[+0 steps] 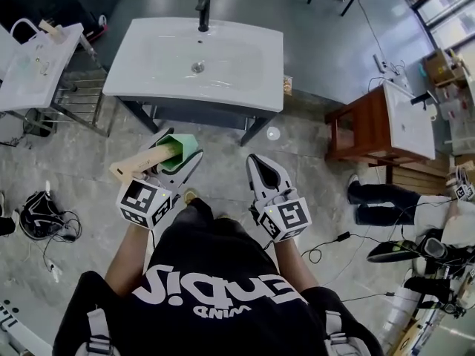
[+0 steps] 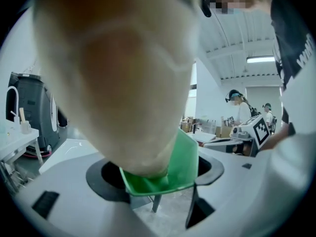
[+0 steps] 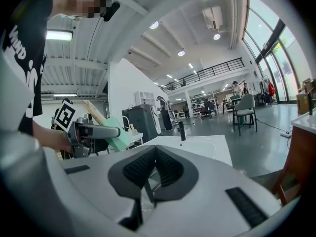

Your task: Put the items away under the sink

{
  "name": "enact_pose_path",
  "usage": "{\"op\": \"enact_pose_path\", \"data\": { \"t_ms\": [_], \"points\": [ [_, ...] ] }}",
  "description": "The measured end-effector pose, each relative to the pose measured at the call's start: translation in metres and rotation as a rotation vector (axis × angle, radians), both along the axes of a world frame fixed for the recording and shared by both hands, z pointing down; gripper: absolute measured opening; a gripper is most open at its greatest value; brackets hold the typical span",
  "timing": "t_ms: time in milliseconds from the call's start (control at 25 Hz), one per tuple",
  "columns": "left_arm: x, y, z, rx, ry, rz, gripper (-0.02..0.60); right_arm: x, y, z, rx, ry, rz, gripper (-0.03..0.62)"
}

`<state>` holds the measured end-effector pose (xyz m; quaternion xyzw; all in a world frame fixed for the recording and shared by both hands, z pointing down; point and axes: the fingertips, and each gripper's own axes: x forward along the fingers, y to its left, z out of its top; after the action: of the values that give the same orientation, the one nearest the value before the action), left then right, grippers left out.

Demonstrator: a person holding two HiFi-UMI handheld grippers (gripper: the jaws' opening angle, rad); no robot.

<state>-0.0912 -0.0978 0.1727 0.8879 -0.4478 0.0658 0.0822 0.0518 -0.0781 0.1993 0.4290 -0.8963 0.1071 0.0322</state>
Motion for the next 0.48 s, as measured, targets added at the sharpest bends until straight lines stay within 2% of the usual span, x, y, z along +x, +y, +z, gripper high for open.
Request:
{"op": "enact_pose_path", "data": {
  "t_ms": [320,480],
  "points": [
    [0.012,0.001,0.024,-0.035,-0.009,0.018,0.348,0.011,0.003,0.017,-0.009,0.013,0.014,0.018],
    [0.013,-0.007,0.032,-0.031,-0.021,0.063,0.348,0.005,-0.008,0.029,-0.029,0.025,0.024,0.018]
  ]
}}
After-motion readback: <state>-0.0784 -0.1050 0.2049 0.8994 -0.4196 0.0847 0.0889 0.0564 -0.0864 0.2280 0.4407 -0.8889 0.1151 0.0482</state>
